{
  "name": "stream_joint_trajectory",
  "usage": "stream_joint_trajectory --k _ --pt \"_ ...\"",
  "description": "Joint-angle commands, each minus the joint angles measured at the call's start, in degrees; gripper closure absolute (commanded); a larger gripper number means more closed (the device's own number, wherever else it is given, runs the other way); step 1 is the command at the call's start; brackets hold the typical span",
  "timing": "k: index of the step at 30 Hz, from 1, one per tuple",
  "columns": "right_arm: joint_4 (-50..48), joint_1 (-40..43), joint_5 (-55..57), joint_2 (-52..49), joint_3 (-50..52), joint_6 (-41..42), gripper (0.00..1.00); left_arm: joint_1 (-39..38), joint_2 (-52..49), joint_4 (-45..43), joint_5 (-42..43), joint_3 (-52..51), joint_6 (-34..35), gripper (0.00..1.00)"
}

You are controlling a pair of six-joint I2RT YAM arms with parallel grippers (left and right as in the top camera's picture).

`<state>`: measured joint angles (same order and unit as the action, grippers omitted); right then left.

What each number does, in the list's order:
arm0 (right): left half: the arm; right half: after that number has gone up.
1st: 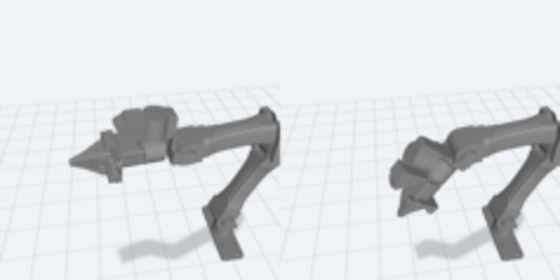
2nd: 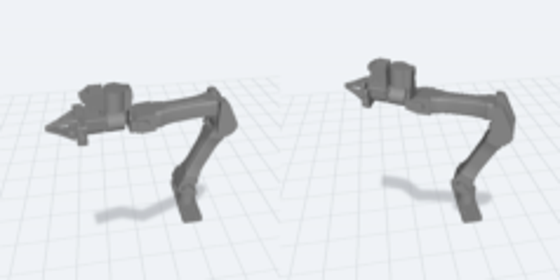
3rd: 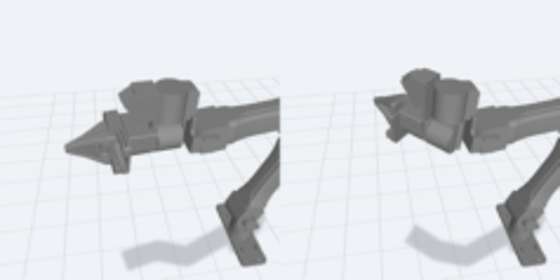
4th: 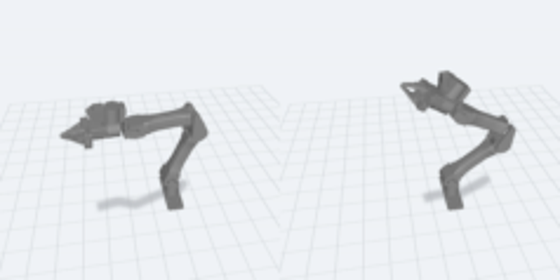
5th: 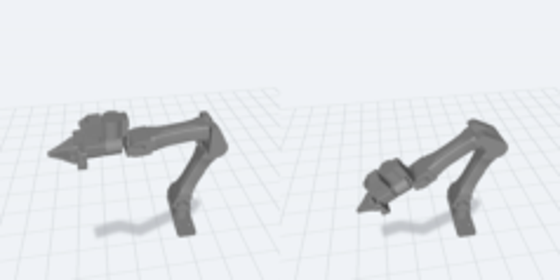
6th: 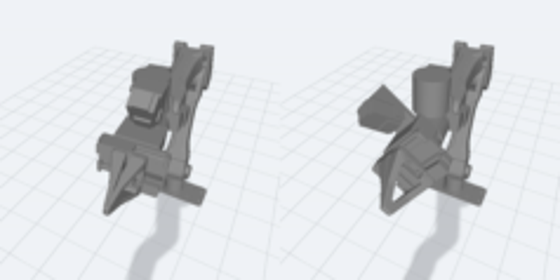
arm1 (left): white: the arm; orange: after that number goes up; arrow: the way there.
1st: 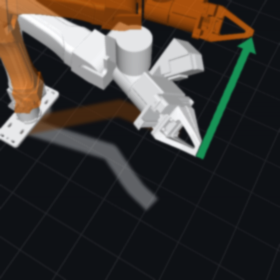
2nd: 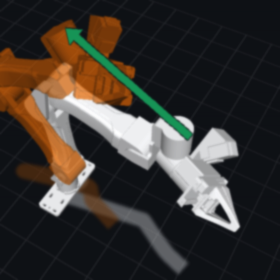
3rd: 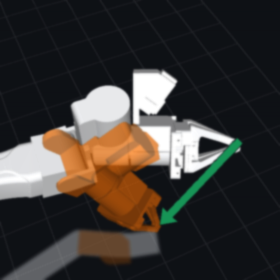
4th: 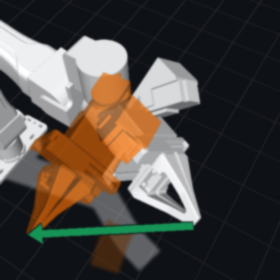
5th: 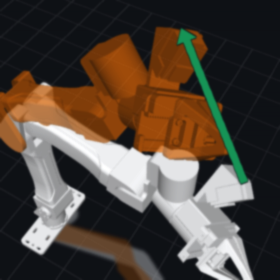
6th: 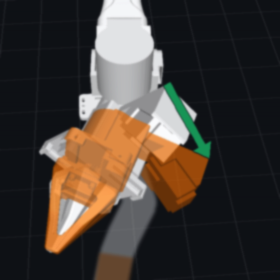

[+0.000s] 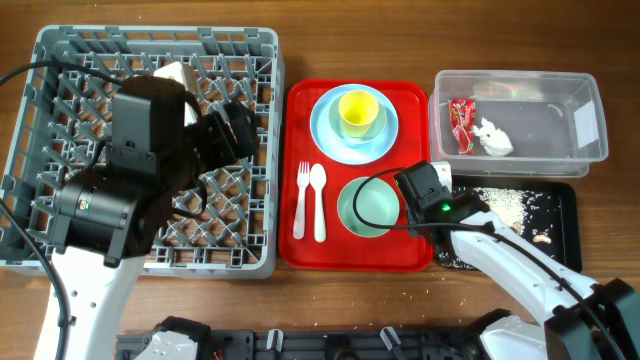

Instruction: Sort waste into correct bins and load items into the dishwasher rack

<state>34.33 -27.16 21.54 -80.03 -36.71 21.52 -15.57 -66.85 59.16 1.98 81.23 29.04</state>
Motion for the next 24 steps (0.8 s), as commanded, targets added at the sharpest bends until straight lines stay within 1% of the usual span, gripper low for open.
stream_joint_trajectory --k 1,3,5,9,11,12,13,14,15,18,20,23,24 --pt "-1.1 0.2 1.6 -0.4 0.3 -0.7 0.89 0.3 0.3 -0.1 -0.2 0.2 -0.3 0.0" --pt "-2.3 0.2 1.6 -0.4 0.3 -2.5 0.92 0.3 0.3 -0.1 -0.2 0.2 -0.3 0.0" --pt "-2.4 0.2 1.5 -0.4 0.3 -2.5 0.96 0.3 0.3 -0.1 -0.1 0.2 -0.3 0.0" --pt "-3.0 0.2 0.3 -0.4 0.3 -5.3 0.97 0.3 0.3 -0.1 -0.2 0.2 -0.3 0.0" --pt "-3.2 0.2 0.0 -0.4 0.3 -5.2 0.95 0.3 0.3 -0.1 -0.2 0.2 -0.3 0.0" --pt "-3.2 0.2 -1.0 -0.4 0.3 -5.2 0.92 0.3 0.3 -0.1 -0.1 0.2 -0.3 0.0" --pt "-3.2 0.2 -1.0 -0.4 0.3 -5.0 0.86 0.3 0.3 -0.1 -0.2 0.2 -0.3 0.0" --pt "-3.0 0.2 -1.0 -0.4 0.3 -5.0 0.83 0.3 0.3 -0.1 -0.2 0.2 -0.3 0.0" --pt "-2.8 0.2 -1.0 -0.4 0.3 -5.0 0.77 0.3 0.3 -0.1 -0.1 0.2 -0.3 0.0" --pt "1.8 0.2 -0.1 0.8 -2.9 -5.0 0.73 0.3 0.3 -0.1 -0.2 0.2 -0.3 0.0" --pt "5.2 0.2 -0.2 2.7 -7.7 -5.0 0.71 0.3 0.3 -0.1 -0.2 0.2 -0.3 0.0" --pt "7.6 0.2 -1.2 5.7 -13.6 -5.0 0.64 0.3 0.3 -0.1 -0.1 0.2 -0.3 0.0" --pt "8.0 0.2 -2.0 6.9 -15.1 -5.0 0.43 0.3 0.3 -0.1 -0.2 0.2 -0.3 0.0"
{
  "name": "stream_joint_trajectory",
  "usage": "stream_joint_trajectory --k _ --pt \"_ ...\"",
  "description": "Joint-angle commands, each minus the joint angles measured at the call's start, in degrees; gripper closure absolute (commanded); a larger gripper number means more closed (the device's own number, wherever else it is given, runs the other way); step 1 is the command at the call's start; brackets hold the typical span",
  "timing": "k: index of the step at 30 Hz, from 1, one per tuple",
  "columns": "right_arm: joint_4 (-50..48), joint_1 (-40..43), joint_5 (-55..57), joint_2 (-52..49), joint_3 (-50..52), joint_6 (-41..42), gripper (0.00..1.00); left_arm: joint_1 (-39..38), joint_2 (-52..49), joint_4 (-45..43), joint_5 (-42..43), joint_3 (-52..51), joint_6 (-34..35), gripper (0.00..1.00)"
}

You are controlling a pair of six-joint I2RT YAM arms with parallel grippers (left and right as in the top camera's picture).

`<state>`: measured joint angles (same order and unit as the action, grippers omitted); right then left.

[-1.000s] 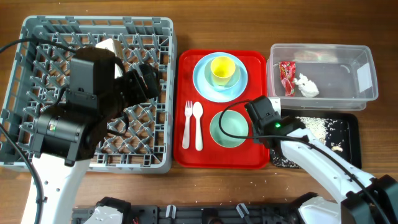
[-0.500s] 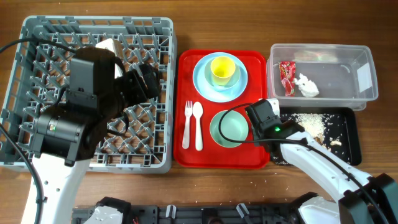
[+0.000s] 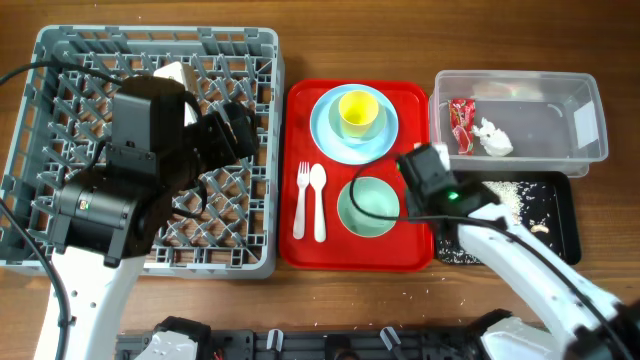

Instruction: Sort waste into correct bins and load items into the dishwasher rack

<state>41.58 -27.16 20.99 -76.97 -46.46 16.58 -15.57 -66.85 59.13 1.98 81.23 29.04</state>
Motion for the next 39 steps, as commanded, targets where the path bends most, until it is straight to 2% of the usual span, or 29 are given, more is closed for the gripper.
stream_joint_trajectory --k 1,3,5,6,9,13,23,33,39 --pt "0.6 0.2 -2.1 5.2 -6.6 0.0 0.24 0.3 0.3 -0.1 -0.2 0.2 -0.3 0.0" --pt "-0.7 0.2 -2.2 7.4 -7.0 0.0 0.17 0.3 0.3 -0.1 -0.2 0.2 -0.3 0.0" --pt "-5.1 0.2 -1.0 10.9 -7.5 2.9 0.02 0.3 0.3 -0.1 -0.2 0.2 -0.3 0.0" --pt "-8.3 0.5 1.7 14.0 -8.6 3.5 0.0 0.3 0.3 -0.1 -0.2 0.2 -0.3 0.0" --pt "-14.7 0.8 6.2 20.5 -9.1 1.5 0.0 0.3 0.3 -0.1 -0.1 0.2 -0.3 0.0" --pt "-14.8 0.8 6.2 22.4 -9.0 1.5 0.0 0.3 0.3 -0.1 -0.2 0.2 -0.3 0.0" --pt "-14.8 0.8 6.0 13.1 -9.0 1.5 0.0 0.3 0.3 -0.1 -0.1 0.2 -0.3 0.0" --pt "-14.8 0.8 6.0 -5.9 -9.0 1.5 0.0 0.3 0.3 -0.1 -0.1 0.2 -0.3 0.0" --pt "-15.0 1.0 6.0 -9.4 -9.0 1.4 0.0 0.3 0.3 -0.1 -0.2 0.2 -0.3 0.0"
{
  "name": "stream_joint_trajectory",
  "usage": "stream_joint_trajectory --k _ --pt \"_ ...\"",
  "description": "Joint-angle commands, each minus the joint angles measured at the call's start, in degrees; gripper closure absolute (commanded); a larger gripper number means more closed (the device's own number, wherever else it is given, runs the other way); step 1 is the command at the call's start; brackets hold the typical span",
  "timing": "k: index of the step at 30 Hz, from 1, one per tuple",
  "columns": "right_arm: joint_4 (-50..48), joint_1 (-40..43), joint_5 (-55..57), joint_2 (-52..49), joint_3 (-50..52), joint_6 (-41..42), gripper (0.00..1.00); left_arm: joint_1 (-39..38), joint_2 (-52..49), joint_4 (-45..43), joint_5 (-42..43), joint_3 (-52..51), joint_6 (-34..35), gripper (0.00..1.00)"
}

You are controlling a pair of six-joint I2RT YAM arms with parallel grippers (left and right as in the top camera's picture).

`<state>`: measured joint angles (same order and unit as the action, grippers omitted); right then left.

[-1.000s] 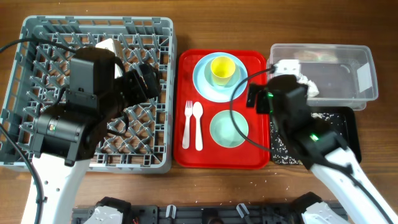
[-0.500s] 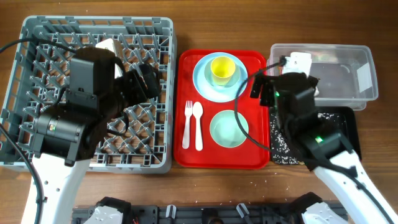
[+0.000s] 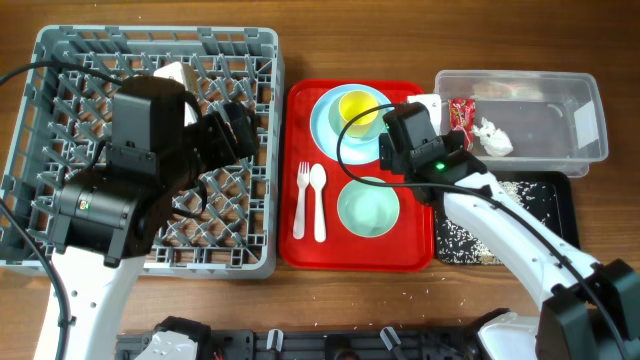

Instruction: Sort waste into correct bins and load items into the dishwasher rack

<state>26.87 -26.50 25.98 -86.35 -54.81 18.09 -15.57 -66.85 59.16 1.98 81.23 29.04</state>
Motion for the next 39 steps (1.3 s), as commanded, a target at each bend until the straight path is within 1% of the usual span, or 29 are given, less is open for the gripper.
stream_joint_trajectory --k 1,22,24,28,31,39 --pt "-0.3 0.3 1.0 0.7 -0.6 -0.1 0.0 0.3 0.3 -0.1 -0.2 0.2 -0.3 0.0" --pt "-0.1 0.4 1.0 0.8 -1.2 -0.1 0.0 0.3 0.3 -0.1 -0.1 0.2 -0.3 0.0" --pt "0.2 1.8 1.0 2.5 -2.3 0.0 0.0 0.3 0.3 -0.1 -0.2 0.2 -0.3 0.0" --pt "-1.2 10.8 1.0 9.3 -4.0 0.0 0.0 0.3 0.3 -0.1 -0.2 0.2 -0.3 0.0" --pt "-1.1 14.6 1.0 10.7 -4.0 0.0 0.0 0.3 0.3 -0.1 -0.2 0.2 -0.3 0.0" --pt "-1.1 14.6 1.0 10.7 -4.0 0.0 0.0 0.3 0.3 -0.1 -0.1 0.2 -0.3 0.0"
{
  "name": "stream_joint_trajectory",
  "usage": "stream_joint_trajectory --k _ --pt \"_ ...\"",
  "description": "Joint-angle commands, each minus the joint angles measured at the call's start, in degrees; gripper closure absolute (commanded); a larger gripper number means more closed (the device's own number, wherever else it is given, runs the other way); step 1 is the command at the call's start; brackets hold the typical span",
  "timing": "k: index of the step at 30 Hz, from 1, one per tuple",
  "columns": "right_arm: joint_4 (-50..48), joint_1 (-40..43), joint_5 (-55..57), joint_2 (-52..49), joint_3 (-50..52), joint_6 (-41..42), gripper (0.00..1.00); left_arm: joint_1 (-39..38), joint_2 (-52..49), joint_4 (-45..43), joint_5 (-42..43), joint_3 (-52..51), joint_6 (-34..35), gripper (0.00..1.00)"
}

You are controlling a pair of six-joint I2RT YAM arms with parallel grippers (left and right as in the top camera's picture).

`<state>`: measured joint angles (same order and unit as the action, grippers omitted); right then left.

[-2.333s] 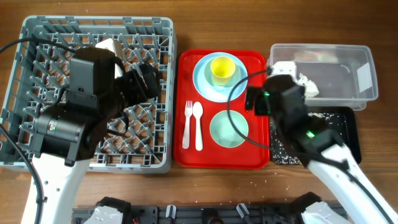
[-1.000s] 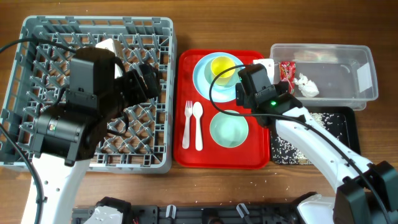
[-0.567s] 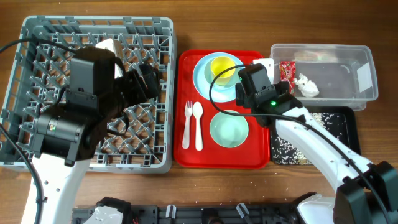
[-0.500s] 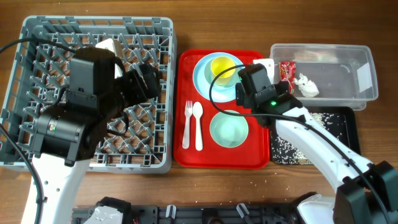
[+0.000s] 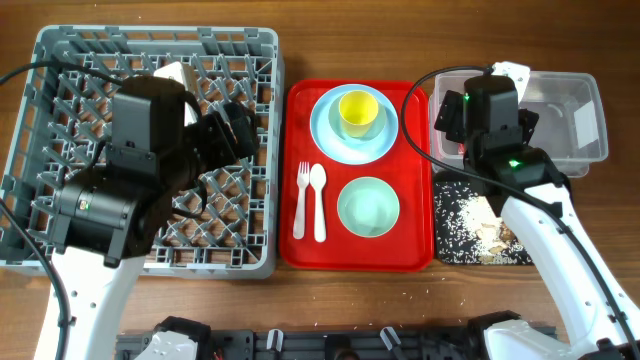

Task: Sort waste into correct bins and load items into the dishwasher rack
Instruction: 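Lower the left gripper from the rack toward the red tray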

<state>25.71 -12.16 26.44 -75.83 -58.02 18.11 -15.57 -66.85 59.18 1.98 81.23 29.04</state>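
On the red tray (image 5: 300, 250) lie a light blue plate (image 5: 325, 130) carrying a yellow cup (image 5: 358, 110), a green bowl (image 5: 368, 206), and a white fork (image 5: 300, 200) and spoon (image 5: 318, 200). The grey dishwasher rack (image 5: 60, 60) fills the left side, and my left gripper (image 5: 238, 128) hangs over its right part, its jaws hidden. My right gripper (image 5: 500, 80) is over the left half of the clear bin (image 5: 580, 110). A small white piece shows at its far end, and the jaws cannot be made out. The bin's contents are mostly hidden under the arm.
A black tray (image 5: 455, 215) strewn with rice grains and crumbs lies in front of the clear bin, partly under my right arm. A pale object (image 5: 175, 72) sits in the rack's far part. The left arm's body covers much of the rack.
My right gripper was over the red tray beside the blue plate and now sits to the right, over the clear bin. The left arm and the dishes have not moved.
My right gripper first hung at the red tray's right edge by the green bowl. It was then slightly farther back, then beside the blue plate and cup. Now it is over the clear bin. Plate, cup, bowl and cutlery stayed in place, and the left arm stayed still.
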Motion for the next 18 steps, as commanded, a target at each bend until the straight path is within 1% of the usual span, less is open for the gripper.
stream_joint_trajectory --k 1,6,9,11,13,14,15,16,18 --pt "0.0 0.2 0.6 0.2 -0.8 -0.1 0.0 0.3 0.3 -0.1 -0.1 0.2 -0.3 0.0" --pt "0.0 0.2 0.6 0.2 -0.8 0.0 0.0 0.3 0.3 -0.2 -0.1 0.2 -0.2 0.0" --pt "0.0 0.2 0.6 0.2 -0.8 -0.1 0.0 0.3 0.3 -4.0 0.2 0.2 0.2 0.0" --pt "0.0 0.2 0.6 0.2 -0.8 -0.1 0.0 0.3 0.1 -0.7 2.8 0.0 0.2 0.0" --pt "0.0 0.2 0.6 0.2 -0.8 -0.1 0.0 0.3 -1.2 5.3 6.5 0.0 0.2 0.0" --pt "0.0 0.2 0.6 0.2 -0.8 -0.1 0.0 -0.1 -2.2 9.2 7.8 0.0 0.2 0.08" --pt "0.0 0.2 0.6 0.2 -0.8 -0.1 0.0 -0.8 -3.3 11.9 8.0 0.0 0.1 0.11" --pt "0.0 0.2 0.6 0.2 -0.8 -0.1 0.0 -1.7 -4.5 12.6 8.0 0.0 -0.3 0.0" --pt "0.0 0.2 0.6 0.2 -0.8 -0.1 0.0 -2.3 -5.9 10.7 8.0 0.0 -0.3 0.0"
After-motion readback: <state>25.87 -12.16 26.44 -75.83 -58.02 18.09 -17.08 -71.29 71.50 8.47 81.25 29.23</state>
